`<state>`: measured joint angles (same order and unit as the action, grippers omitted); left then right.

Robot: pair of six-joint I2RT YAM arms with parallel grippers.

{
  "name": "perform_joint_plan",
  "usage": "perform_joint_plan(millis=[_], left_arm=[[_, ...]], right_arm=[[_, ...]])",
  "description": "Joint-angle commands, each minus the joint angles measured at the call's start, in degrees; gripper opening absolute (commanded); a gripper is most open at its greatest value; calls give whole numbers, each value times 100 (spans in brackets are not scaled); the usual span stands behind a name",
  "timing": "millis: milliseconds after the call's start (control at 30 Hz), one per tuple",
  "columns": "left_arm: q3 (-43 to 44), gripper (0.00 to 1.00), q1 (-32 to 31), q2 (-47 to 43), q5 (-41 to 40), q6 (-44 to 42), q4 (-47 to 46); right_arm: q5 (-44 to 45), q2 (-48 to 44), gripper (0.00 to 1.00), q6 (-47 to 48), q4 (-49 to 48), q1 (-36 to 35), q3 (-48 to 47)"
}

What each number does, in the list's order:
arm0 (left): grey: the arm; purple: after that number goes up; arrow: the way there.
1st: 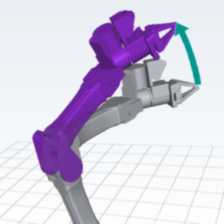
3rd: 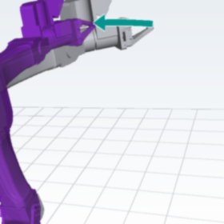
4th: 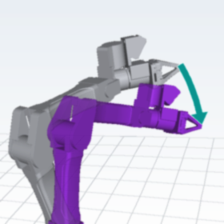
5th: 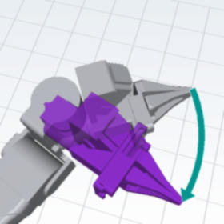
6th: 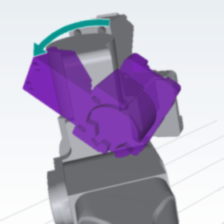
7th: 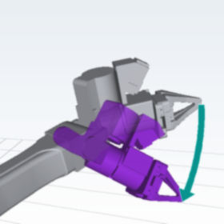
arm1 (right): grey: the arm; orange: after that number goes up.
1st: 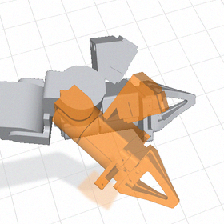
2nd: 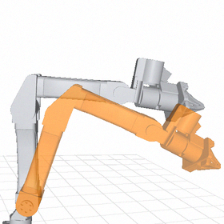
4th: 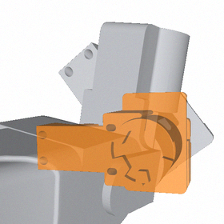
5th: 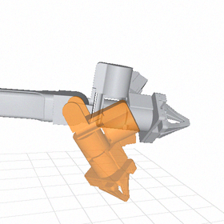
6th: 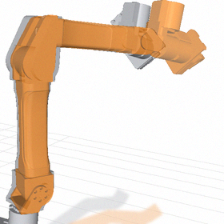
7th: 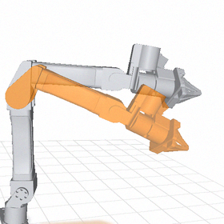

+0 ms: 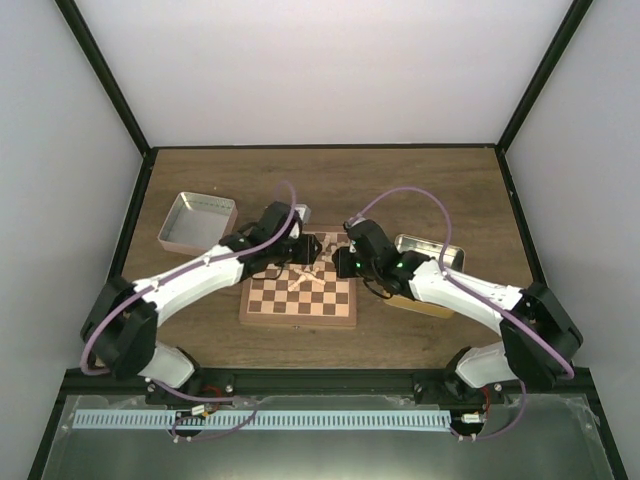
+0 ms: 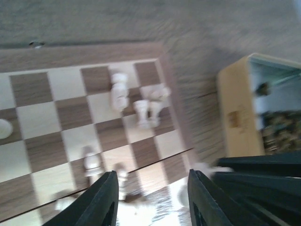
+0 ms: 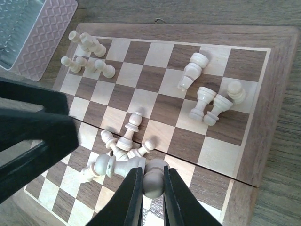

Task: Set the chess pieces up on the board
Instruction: Move the chess piece to the chessboard, then adjust the chess piece.

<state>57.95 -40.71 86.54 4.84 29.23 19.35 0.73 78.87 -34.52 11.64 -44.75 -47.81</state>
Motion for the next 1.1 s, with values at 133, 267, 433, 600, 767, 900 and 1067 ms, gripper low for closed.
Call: perform_joint_plan(millis=[133,267,433,600,767,900,1067], left_arm=[[-750,50,4,-680,1248,873,-1510],[-755,48,2,-587,1101,860,-1286],[-927,38,63,-723,914,1038,-1468],[-1194,36,79,-908,708,1472,-1744],[-1375,40,98,-1020,758,1659,-1939],[-1426,42,135,-1069,755,1719,-1974],[-1617,44,158,-1104,453,1850,-1960]], right_arm=[[-277,67,9,0,-496,2,58],[-365,88,9,-52,-558,2,22],[-445,70,9,-160,-640,4,48],[-596,-30,9,-356,-832,2,158],[-686,-155,9,-535,-1077,3,291],[-678,-134,9,-576,-1084,4,294],[-589,-48,9,-670,-1054,6,287]])
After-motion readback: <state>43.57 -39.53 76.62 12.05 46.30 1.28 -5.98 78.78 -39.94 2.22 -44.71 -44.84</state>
